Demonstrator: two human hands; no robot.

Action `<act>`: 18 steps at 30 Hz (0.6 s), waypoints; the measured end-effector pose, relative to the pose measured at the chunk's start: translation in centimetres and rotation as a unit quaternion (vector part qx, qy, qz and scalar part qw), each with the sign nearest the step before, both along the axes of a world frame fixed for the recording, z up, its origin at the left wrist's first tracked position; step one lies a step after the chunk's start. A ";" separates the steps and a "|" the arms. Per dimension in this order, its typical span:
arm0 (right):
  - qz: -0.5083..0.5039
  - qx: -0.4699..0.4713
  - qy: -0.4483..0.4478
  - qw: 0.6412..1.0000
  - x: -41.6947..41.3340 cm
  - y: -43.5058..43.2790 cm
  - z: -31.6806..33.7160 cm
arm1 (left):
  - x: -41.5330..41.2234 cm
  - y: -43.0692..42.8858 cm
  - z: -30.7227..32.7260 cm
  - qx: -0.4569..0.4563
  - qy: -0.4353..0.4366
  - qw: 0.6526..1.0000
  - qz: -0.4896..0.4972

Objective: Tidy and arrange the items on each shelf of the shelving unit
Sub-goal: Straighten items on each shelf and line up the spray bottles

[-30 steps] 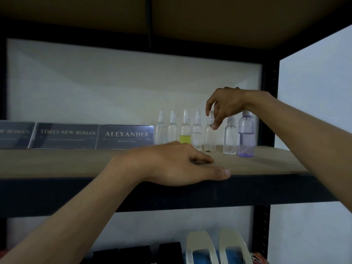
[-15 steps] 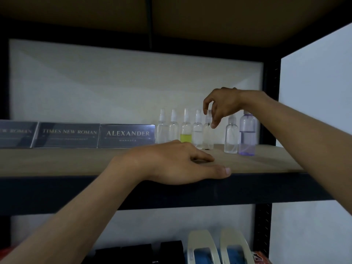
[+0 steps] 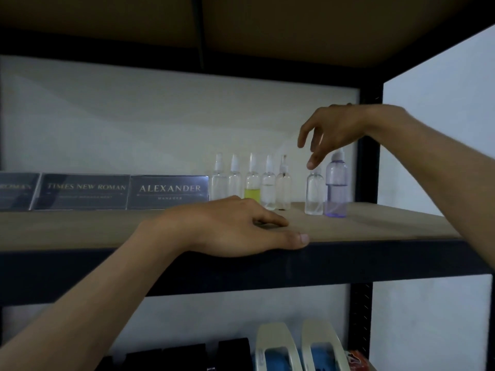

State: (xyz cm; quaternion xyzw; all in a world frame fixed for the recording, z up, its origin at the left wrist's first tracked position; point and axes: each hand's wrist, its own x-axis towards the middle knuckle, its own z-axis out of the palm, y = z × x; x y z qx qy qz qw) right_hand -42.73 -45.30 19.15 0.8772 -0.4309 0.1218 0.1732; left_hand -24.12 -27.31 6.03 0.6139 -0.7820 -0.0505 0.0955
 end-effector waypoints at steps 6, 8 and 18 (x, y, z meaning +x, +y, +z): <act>-0.070 -0.039 0.053 0.995 -1.4 -0.6 -1.5 | -0.1 0.0 0.3 -0.003 -0.004 1.000 0.002; -0.053 -0.019 0.041 0.998 -1.5 -0.7 -1.9 | -0.4 0.0 0.4 -0.005 -0.006 1.000 0.001; -0.028 -0.048 0.002 0.998 -1.4 -1.4 -2.6 | -1.1 -0.8 0.4 0.002 0.015 1.000 -0.016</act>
